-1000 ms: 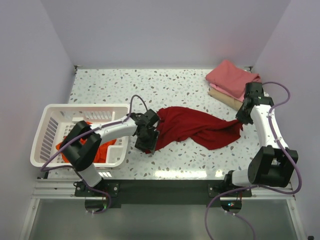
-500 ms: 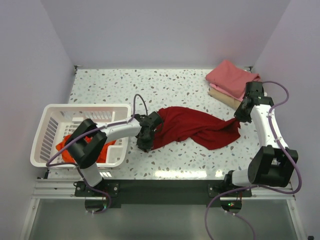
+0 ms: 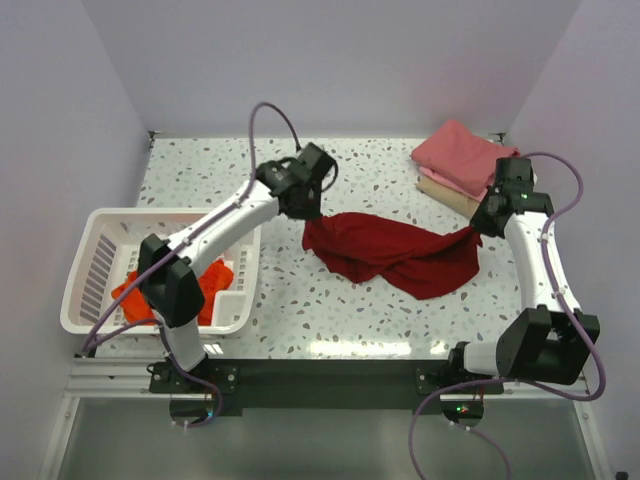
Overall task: Fold and stack the t-shirts
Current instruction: Flatten the tshirt out
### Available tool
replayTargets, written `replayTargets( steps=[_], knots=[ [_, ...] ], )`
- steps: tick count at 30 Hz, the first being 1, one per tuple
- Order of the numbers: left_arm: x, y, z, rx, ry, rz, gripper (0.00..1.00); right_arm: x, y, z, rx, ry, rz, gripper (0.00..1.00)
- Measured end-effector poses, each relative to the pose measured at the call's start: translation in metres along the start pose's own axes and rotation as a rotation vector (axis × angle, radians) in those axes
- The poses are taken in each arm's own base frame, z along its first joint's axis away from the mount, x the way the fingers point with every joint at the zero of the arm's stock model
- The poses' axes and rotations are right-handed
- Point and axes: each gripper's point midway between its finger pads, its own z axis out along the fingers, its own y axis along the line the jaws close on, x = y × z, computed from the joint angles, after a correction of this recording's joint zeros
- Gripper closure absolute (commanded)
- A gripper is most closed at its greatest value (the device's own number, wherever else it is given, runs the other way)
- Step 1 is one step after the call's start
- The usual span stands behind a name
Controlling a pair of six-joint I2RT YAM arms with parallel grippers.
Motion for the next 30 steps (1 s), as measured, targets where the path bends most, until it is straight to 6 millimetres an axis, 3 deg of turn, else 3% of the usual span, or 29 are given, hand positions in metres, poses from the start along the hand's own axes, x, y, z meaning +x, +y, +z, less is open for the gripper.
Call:
replayTargets(
  steps=[2, 4, 6, 9, 12, 15, 17, 20, 23, 27, 30],
  knots=[
    [-0.058, 0.007, -0.030, 0.028, -0.136, -0.073, 1.00, -0.001, 0.006, -0.008, -0.023, -0.022, -0.025, 1.00],
    [-0.096, 0.031, -0.055, 0.024, -0.235, -0.145, 1.00, 0.002, 0.019, -0.017, -0.052, -0.048, -0.077, 1.00],
    [-0.119, 0.067, -0.076, -0.008, -0.307, -0.209, 1.00, 0.018, 0.039, -0.026, -0.101, -0.054, -0.160, 1.00],
    [-0.129, 0.117, -0.092, -0.067, -0.349, -0.275, 1.00, 0.054, 0.062, -0.030, -0.153, -0.015, -0.278, 1.00],
    [-0.120, 0.152, -0.088, -0.119, -0.330, -0.311, 1.00, 0.090, 0.059, -0.021, -0.142, 0.064, -0.331, 1.00],
    [-0.103, 0.167, -0.073, -0.143, -0.269, -0.309, 1.00, 0.114, 0.041, -0.012, -0.082, 0.138, -0.329, 1.00],
    [-0.096, 0.170, -0.065, -0.141, -0.235, -0.295, 1.00, 0.116, 0.034, -0.013, -0.048, 0.149, -0.326, 1.00],
    [-0.099, 0.168, -0.064, -0.117, -0.235, -0.277, 1.00, 0.099, 0.032, -0.020, -0.014, 0.108, -0.315, 1.00],
    [-0.121, 0.163, -0.076, -0.072, -0.287, -0.263, 1.00, 0.056, 0.042, -0.036, -0.011, 0.030, -0.266, 1.00],
    [-0.161, 0.151, -0.110, 0.017, -0.415, -0.256, 1.00, -0.031, 0.051, -0.066, -0.044, -0.129, -0.113, 1.00],
    [-0.191, 0.139, -0.145, 0.099, -0.538, -0.252, 1.00, -0.086, 0.053, -0.103, -0.074, -0.256, -0.035, 1.00]
  ],
)
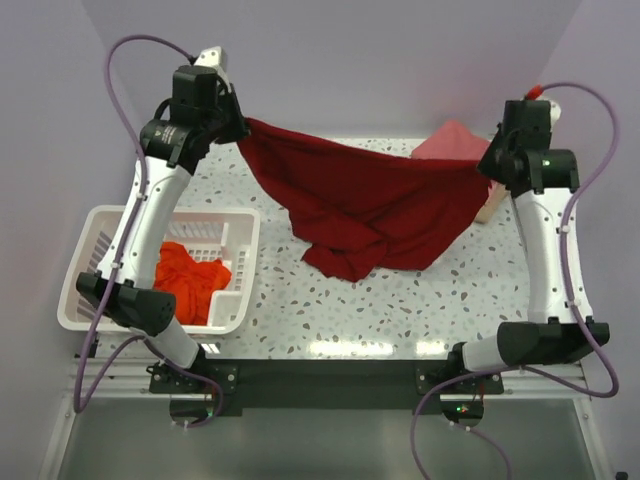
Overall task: Fold and stack the t-shirts
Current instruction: Flatten the tshirt out
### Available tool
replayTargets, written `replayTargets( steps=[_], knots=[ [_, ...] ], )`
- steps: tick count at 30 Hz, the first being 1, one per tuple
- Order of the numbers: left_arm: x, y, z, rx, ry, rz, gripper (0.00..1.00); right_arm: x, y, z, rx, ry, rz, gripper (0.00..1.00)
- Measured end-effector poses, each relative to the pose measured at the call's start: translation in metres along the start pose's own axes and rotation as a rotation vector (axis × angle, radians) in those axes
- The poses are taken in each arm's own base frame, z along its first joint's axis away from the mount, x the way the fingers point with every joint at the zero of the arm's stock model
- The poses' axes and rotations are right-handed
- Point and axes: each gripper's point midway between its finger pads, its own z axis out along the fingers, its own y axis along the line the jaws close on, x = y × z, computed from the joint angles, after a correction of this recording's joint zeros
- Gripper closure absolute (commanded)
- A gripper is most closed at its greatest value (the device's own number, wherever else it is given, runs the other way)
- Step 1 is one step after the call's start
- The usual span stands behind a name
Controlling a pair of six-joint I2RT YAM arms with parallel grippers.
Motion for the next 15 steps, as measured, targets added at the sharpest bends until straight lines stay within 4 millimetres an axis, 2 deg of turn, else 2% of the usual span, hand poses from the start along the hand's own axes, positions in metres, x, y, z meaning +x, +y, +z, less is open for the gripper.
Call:
replayTargets(
  steps=[3, 6, 8, 10, 15],
  knots=[
    [-0.033, -0.021, -0.022, 0.100, -0.110, -0.020, 1.00, -0.055, 0.011, -0.036, -0.061, -0.144, 0.054, 1.00],
    [-0.054, -0.037, -0.053, 0.191, -0.193, -0.046, 1.00, -0.090, 0.013, -0.075, -0.111, -0.260, 0.107, 1.00],
    [-0.070, -0.047, -0.083, 0.262, -0.269, -0.063, 1.00, -0.108, 0.007, -0.103, -0.129, -0.339, 0.149, 1.00],
    [-0.086, -0.056, -0.118, 0.332, -0.351, -0.072, 1.00, -0.115, 0.003, -0.120, -0.144, -0.386, 0.173, 1.00],
    [-0.117, -0.072, -0.210, 0.492, -0.556, -0.069, 1.00, -0.137, -0.022, -0.185, -0.172, -0.562, 0.251, 1.00]
  ],
)
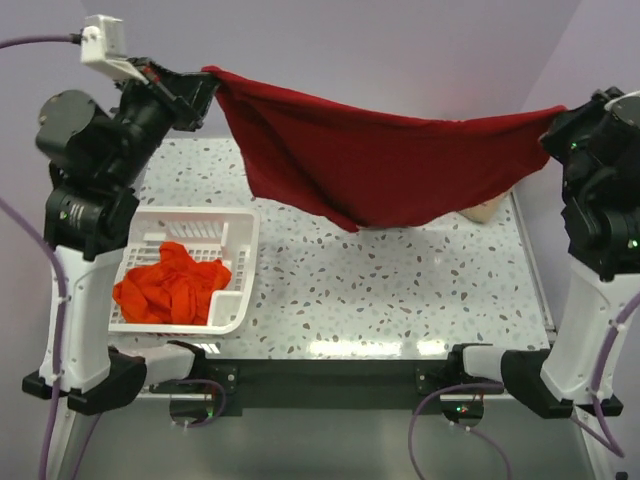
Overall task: Fold and stack the t-shirts
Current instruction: Flatten the tshirt out
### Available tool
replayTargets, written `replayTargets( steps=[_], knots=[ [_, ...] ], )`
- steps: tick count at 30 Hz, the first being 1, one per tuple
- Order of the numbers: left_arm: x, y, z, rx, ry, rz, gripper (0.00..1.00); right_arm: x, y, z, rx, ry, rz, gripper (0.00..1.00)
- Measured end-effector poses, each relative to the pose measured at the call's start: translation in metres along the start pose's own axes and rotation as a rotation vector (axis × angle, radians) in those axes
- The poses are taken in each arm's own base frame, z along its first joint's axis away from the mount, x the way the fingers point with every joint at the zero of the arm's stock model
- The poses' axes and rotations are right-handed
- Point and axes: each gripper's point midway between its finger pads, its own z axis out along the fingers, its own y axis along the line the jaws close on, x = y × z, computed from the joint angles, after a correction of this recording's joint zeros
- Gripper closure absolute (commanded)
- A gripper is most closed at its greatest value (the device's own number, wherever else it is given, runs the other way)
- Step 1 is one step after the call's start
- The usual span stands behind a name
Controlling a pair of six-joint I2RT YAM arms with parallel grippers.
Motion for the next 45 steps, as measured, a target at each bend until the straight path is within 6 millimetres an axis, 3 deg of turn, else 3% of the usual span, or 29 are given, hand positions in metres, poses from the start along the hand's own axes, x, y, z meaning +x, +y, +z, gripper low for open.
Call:
replayTargets(
  steps=[2, 5, 13, 16, 19, 21, 25, 28, 31, 33, 35, 38, 45],
  knots=[
    [-0.020, -0.019, -0.020, 0.067, -0.062, 0.012, 1.00, -0.027, -0.002, -0.019, -0.018, -0.093, 0.030, 1.00],
    [-0.034, -0.040, -0.044, 0.148, -0.109, 0.024, 1.00, -0.061, -0.009, -0.049, -0.030, -0.222, 0.064, 1.00],
    [-0.033, -0.067, -0.078, 0.276, -0.101, -0.005, 1.00, -0.134, -0.038, -0.129, -0.025, -0.517, 0.112, 1.00],
    [-0.030, -0.074, -0.078, 0.314, -0.080, -0.020, 1.00, -0.147, -0.044, -0.142, -0.018, -0.568, 0.117, 1.00],
    [-0.017, -0.072, -0.062, 0.330, -0.030, -0.028, 1.00, -0.143, -0.043, -0.135, -0.012, -0.552, 0.100, 1.00],
    [-0.001, -0.064, -0.043, 0.326, 0.023, -0.040, 1.00, -0.130, -0.038, -0.118, 0.002, -0.504, 0.063, 1.00],
    [0.043, -0.040, 0.003, 0.290, 0.145, -0.068, 1.00, -0.094, -0.025, -0.069, 0.045, -0.385, -0.035, 1.00],
    [0.089, -0.011, 0.042, 0.236, 0.264, -0.097, 1.00, -0.062, -0.013, -0.026, 0.083, -0.282, -0.115, 1.00],
    [0.124, 0.011, 0.062, 0.188, 0.351, -0.108, 1.00, -0.035, -0.003, 0.008, 0.104, -0.194, -0.177, 1.00],
    [0.136, 0.019, 0.068, 0.168, 0.386, -0.105, 1.00, -0.019, 0.002, 0.027, 0.115, -0.143, -0.210, 1.00],
    [0.133, 0.019, 0.071, 0.165, 0.393, -0.088, 1.00, -0.007, 0.007, 0.037, 0.109, -0.102, -0.230, 1.00],
    [0.111, 0.008, 0.067, 0.188, 0.350, -0.056, 1.00, -0.016, 0.010, 0.029, 0.083, -0.118, -0.202, 1.00],
    [0.060, -0.019, 0.036, 0.237, 0.226, 0.006, 1.00, -0.056, 0.004, -0.026, 0.001, -0.223, -0.092, 1.00]
  ],
)
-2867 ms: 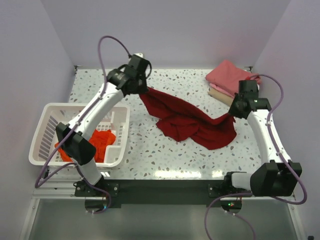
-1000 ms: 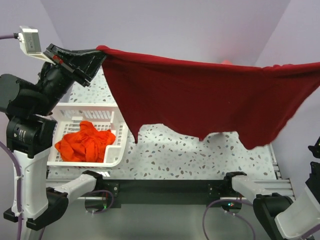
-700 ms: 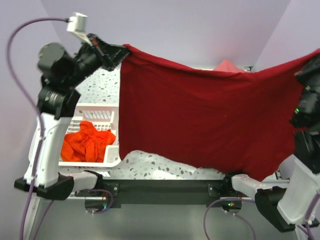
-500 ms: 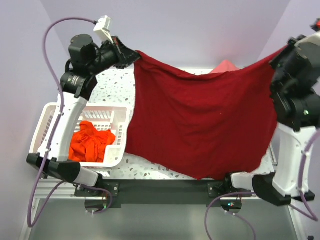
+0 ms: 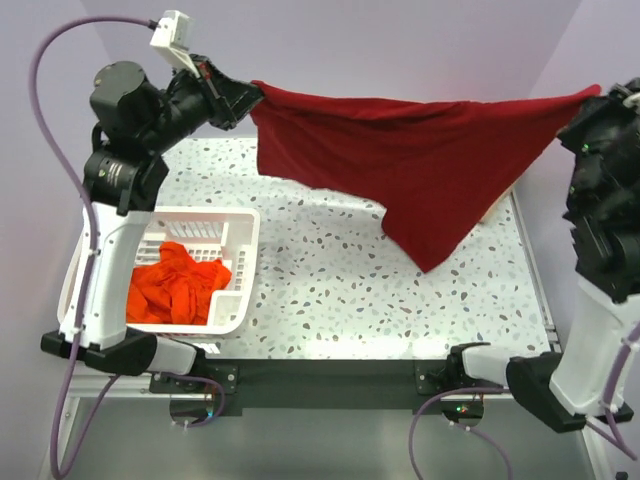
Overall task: Fold and stack the t-shirts
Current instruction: Flatten the tshirt out
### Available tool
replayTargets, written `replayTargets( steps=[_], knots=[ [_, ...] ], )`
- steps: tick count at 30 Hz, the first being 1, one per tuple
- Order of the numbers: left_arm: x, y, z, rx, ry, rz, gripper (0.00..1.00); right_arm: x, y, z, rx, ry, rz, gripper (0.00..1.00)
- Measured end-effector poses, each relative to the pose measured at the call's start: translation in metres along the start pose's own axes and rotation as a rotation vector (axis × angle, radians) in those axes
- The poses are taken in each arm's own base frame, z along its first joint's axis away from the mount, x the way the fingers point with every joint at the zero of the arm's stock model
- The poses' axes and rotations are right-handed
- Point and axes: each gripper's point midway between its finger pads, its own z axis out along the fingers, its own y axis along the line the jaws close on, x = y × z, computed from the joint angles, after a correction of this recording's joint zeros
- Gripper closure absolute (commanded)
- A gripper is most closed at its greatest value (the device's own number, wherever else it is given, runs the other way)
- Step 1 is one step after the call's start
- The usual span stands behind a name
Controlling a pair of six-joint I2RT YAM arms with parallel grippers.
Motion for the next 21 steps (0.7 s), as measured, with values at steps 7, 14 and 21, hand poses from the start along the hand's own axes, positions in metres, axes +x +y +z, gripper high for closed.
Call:
replayTargets(
  steps=[7, 14, 21],
  knots=[
    [-0.047, -0.040, -0.065, -0.011, -0.176, 0.072, 1.00, -0.056, -0.031, -0.061, -0.025, -0.145, 0.119, 1.00],
    [-0.095, -0.076, -0.128, -0.029, -0.372, 0.149, 1.00, -0.102, -0.059, -0.106, -0.023, -0.286, 0.225, 1.00],
    [-0.100, -0.074, -0.112, -0.001, -0.386, 0.156, 1.00, -0.096, -0.056, -0.092, 0.003, -0.281, 0.221, 1.00]
  ],
)
